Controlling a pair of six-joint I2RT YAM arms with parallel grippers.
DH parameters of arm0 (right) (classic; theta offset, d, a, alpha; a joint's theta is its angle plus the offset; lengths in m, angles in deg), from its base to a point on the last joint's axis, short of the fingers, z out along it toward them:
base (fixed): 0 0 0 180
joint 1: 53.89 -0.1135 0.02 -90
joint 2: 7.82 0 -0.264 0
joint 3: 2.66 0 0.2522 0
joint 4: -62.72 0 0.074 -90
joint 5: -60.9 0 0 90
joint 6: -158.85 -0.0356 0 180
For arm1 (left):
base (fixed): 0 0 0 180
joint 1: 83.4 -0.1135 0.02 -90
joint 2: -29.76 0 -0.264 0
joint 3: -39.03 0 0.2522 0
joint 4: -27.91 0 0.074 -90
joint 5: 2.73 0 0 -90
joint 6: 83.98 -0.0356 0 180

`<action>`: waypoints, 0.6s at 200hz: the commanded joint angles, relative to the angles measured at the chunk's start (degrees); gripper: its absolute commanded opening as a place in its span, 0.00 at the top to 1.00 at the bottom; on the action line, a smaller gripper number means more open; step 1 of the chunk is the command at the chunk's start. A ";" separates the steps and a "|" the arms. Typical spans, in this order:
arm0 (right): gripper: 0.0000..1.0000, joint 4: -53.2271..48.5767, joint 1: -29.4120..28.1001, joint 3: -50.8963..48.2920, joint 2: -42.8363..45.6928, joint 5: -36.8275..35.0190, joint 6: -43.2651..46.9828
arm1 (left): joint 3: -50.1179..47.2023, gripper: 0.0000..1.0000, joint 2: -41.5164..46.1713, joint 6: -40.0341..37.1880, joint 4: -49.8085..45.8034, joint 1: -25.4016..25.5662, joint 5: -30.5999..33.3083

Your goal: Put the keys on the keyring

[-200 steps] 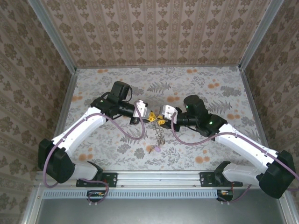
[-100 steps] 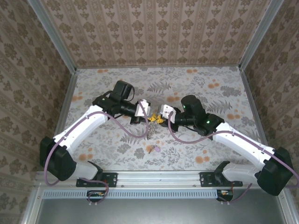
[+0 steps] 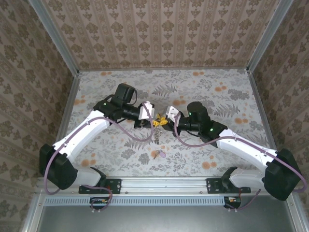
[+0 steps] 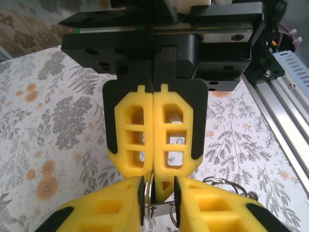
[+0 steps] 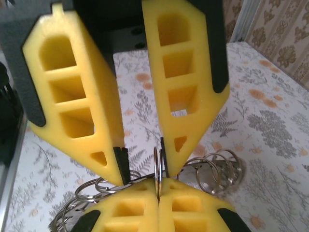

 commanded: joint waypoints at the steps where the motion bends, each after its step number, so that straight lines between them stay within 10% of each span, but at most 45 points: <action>1: 1.00 12.68 0.20 -0.89 0.40 2.73 -6.62 | -2.02 0.74 3.02 4.23 2.12 -1.71 -2.66; 120: 1.00 14.59 -1.12 -3.44 0.18 4.49 0.64 | -2.78 0.90 4.31 4.71 5.20 -3.21 -5.16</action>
